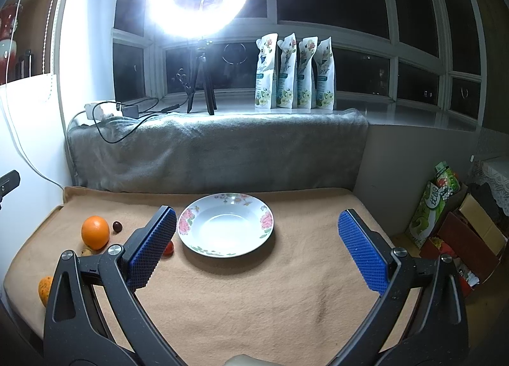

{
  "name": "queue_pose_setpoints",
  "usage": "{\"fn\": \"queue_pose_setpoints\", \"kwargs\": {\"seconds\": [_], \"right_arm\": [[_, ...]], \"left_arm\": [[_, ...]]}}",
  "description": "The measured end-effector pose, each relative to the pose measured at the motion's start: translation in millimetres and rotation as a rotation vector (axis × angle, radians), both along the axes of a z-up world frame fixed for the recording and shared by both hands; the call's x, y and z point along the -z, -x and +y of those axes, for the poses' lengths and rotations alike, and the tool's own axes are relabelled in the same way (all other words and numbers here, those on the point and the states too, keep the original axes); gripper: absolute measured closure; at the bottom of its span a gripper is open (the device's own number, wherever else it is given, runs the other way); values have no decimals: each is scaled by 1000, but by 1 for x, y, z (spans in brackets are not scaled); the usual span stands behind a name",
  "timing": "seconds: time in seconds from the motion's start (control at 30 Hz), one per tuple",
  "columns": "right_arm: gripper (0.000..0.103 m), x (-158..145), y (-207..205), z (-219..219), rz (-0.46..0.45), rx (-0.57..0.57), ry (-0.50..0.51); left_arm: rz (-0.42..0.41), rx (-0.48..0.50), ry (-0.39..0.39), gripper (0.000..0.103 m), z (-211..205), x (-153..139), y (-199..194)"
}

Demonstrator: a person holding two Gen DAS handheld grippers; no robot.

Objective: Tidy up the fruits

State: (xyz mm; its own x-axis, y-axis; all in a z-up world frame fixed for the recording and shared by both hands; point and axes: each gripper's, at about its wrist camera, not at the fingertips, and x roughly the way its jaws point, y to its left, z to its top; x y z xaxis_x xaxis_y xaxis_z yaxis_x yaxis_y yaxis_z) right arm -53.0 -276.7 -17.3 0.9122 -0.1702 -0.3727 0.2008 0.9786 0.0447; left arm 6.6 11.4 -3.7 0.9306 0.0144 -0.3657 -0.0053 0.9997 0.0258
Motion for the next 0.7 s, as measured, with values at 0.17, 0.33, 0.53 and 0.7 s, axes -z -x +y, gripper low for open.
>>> {"fn": "queue_pose_setpoints", "kwargs": {"seconds": [0.17, 0.33, 0.53, 0.7], "right_arm": [[0, 2, -1, 2, 2, -1, 0], [0, 5, -3, 7, 6, -9, 1], [0, 9, -10, 20, 39, -51, 3], [0, 22, -19, 38, 84, -121, -1]], "left_arm": [[8, 4, -1, 1, 1, 3, -2], [32, 26, -27, 1, -3, 11, -4], [63, 22, -24, 1, 3, 23, -1], [114, 5, -9, 1, 17, 40, -1]]}}
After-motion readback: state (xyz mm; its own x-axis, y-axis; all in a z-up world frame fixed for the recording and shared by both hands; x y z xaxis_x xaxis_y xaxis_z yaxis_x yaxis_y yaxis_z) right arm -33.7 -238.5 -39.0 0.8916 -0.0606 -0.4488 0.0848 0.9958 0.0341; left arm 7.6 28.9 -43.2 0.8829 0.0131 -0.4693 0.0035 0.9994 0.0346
